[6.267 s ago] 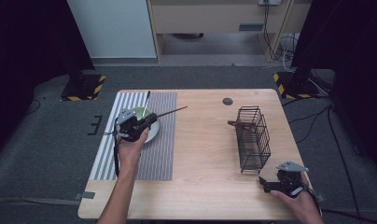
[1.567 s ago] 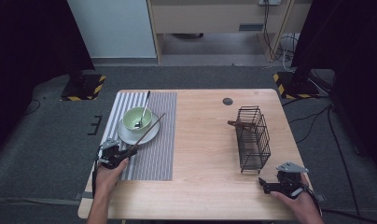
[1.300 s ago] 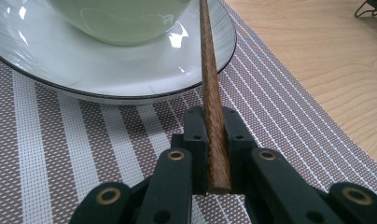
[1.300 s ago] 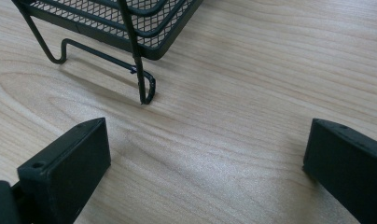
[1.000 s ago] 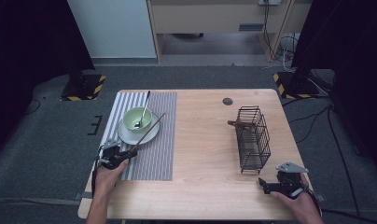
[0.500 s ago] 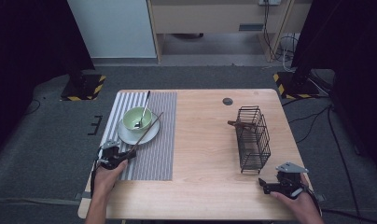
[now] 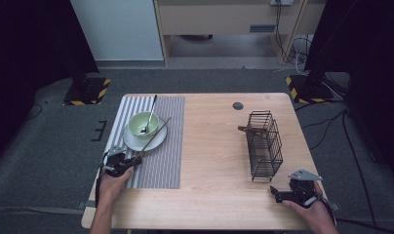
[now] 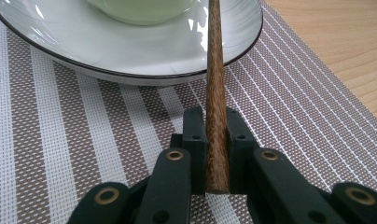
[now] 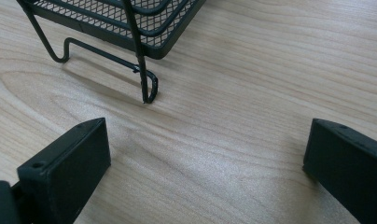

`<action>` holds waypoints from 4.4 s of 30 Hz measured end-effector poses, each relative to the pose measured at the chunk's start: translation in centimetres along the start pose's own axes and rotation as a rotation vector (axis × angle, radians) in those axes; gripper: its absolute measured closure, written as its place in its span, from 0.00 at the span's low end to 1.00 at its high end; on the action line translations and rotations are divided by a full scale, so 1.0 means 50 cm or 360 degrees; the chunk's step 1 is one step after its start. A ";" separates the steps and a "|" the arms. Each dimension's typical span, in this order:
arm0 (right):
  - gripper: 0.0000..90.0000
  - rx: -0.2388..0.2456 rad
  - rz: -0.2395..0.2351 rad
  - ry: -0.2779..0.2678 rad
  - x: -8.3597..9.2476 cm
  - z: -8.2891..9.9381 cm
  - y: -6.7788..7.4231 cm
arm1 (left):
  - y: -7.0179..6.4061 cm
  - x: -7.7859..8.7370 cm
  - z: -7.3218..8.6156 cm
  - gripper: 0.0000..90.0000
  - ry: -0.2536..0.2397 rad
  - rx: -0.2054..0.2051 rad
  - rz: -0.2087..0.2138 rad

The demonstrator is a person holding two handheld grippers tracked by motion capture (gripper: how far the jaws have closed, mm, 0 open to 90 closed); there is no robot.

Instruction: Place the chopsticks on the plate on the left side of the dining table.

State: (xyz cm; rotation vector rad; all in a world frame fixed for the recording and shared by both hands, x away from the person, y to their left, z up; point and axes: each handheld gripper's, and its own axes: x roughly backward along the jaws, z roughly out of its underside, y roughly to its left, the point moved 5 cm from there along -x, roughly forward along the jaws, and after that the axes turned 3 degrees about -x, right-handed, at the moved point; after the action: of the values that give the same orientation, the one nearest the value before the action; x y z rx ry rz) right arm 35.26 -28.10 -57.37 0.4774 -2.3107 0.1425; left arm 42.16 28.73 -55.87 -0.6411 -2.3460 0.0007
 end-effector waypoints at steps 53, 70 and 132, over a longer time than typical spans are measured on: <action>0.01 0.0004 -0.0011 0.0006 0.001 0.001 0.003 | -0.004 0.053 -0.004 0.59 -0.0105 -0.0093 -0.0184; 0.01 0.0003 -0.0011 0.0006 0.001 0.001 0.003 | -0.165 0.044 -0.118 0.49 -0.0245 -0.0300 0.0094; 0.01 0.0004 -0.0012 0.0007 0.001 0.001 0.003 | -0.544 -0.142 -0.370 0.54 -0.0266 -0.0685 0.0578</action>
State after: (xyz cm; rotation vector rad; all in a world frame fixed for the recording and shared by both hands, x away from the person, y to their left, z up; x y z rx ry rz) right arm 35.14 -28.02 -57.36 0.4864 -2.3046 0.1427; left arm 46.18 -1.48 -41.62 -1.3158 -2.3701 -0.3040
